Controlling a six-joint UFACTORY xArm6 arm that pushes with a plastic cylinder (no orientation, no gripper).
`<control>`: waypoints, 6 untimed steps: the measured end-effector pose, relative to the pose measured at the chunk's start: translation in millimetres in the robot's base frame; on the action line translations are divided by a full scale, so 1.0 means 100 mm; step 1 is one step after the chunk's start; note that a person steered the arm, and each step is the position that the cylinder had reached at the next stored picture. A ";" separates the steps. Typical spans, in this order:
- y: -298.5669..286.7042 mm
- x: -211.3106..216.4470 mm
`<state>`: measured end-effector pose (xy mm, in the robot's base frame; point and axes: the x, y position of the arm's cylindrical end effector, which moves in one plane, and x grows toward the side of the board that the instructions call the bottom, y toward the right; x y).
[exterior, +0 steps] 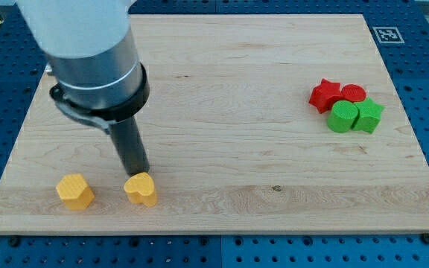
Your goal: Push heart towards the hexagon
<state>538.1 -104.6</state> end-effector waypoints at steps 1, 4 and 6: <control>0.42 -0.06; 0.17 0.40; -0.17 0.36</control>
